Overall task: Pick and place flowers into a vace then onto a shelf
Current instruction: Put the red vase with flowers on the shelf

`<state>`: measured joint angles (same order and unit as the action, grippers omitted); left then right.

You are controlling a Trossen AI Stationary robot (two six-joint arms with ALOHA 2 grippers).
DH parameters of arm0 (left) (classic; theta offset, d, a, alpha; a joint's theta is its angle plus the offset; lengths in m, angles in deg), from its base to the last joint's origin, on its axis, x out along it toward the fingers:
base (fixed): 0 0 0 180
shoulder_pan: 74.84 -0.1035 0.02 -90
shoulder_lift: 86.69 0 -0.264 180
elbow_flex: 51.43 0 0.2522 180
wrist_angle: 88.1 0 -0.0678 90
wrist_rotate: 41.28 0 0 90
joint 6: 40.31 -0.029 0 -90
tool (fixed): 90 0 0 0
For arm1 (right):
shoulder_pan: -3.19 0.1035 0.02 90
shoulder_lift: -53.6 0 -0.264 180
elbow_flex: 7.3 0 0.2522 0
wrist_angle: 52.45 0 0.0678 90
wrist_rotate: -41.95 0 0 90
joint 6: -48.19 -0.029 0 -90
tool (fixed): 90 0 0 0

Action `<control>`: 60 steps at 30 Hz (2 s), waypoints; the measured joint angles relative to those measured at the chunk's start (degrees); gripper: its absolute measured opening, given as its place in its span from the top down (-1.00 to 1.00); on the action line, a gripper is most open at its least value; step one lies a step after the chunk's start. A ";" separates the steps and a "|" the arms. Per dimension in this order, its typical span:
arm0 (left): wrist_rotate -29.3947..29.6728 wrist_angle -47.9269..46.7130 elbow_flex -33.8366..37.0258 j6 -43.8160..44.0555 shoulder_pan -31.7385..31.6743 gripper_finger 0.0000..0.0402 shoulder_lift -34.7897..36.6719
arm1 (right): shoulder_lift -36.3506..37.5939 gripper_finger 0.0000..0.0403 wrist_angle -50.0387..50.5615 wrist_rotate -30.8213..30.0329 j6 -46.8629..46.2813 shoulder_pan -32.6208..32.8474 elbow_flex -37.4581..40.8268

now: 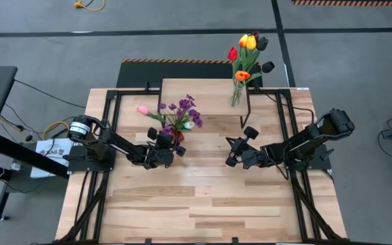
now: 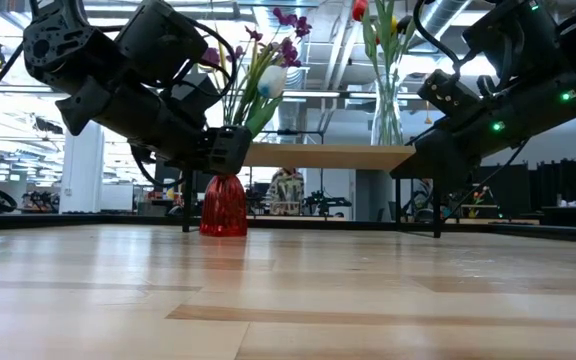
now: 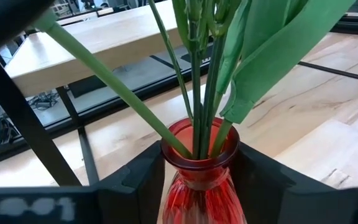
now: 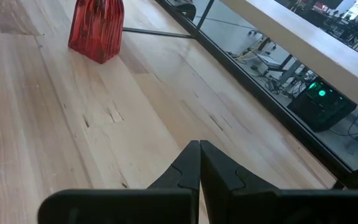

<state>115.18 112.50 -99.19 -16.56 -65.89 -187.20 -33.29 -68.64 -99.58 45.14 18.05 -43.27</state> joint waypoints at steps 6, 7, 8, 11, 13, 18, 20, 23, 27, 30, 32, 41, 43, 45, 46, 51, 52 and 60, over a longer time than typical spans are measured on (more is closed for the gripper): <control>-0.01 -0.01 0.00 0.02 0.00 0.25 0.00 | 0.00 1.00 0.00 0.00 0.00 0.00 0.00; -0.01 -0.01 0.00 0.01 0.00 0.25 0.00 | 0.00 1.00 0.00 0.00 0.00 0.00 0.00; -0.01 -0.01 0.00 0.02 0.00 0.24 0.00 | 0.00 1.00 0.00 0.00 0.00 0.00 0.00; 0.01 -0.01 0.00 0.02 0.00 0.23 0.00 | 0.02 1.00 0.00 0.00 0.00 0.00 0.00; 0.03 -0.01 0.00 0.30 0.00 0.23 0.00 | 0.00 1.00 0.00 0.00 0.00 0.00 0.00; 0.29 -0.01 0.00 1.05 0.00 0.23 0.00 | 0.00 1.00 0.00 0.00 0.00 0.00 0.00; 0.93 -0.01 0.00 1.12 0.11 0.23 0.00 | 0.00 1.00 0.00 0.02 0.00 0.00 0.00; 1.72 0.09 0.00 1.53 0.50 0.23 0.00 | 0.00 1.00 0.00 0.02 0.00 0.00 0.00; 1.77 0.50 0.00 1.55 1.16 0.23 0.00 | 0.00 1.00 0.00 0.02 0.00 0.00 0.00; 1.72 2.03 0.00 1.51 1.71 0.27 0.00 | 0.00 1.00 0.00 0.02 -0.01 0.00 0.00; 1.73 3.33 0.02 0.84 2.21 0.28 0.00 | 0.00 1.00 -0.02 0.16 -0.02 0.00 0.00; 1.98 10.31 0.02 -3.96 4.75 0.25 0.00 | 0.00 1.00 -0.41 0.39 -0.02 0.00 0.00; 2.03 12.14 0.02 -5.49 5.41 0.26 0.00 | 0.00 1.00 -0.46 0.40 -0.02 0.00 0.00; 2.53 14.09 0.02 -7.12 6.25 0.26 0.00 | 0.00 1.00 -0.48 0.42 -0.02 0.00 0.00; 3.14 15.21 0.02 -7.93 6.70 0.27 0.01 | 0.00 1.00 -0.48 0.42 -0.02 0.00 0.00; 5.86 21.58 0.02 -13.86 9.04 0.26 0.00 | 0.00 1.00 -0.55 0.42 -0.04 0.00 0.00; 6.23 22.82 0.02 -15.25 9.46 0.26 0.02 | 0.00 1.00 -0.68 0.42 -0.04 0.00 0.00; 6.78 28.34 0.02 -21.59 11.47 0.25 1.37 | 0.00 1.00 -1.55 0.64 -0.06 0.12 0.00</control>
<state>121.96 140.84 -99.17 -38.16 -54.42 -185.83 -33.29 -70.19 -98.94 45.08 18.17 -43.27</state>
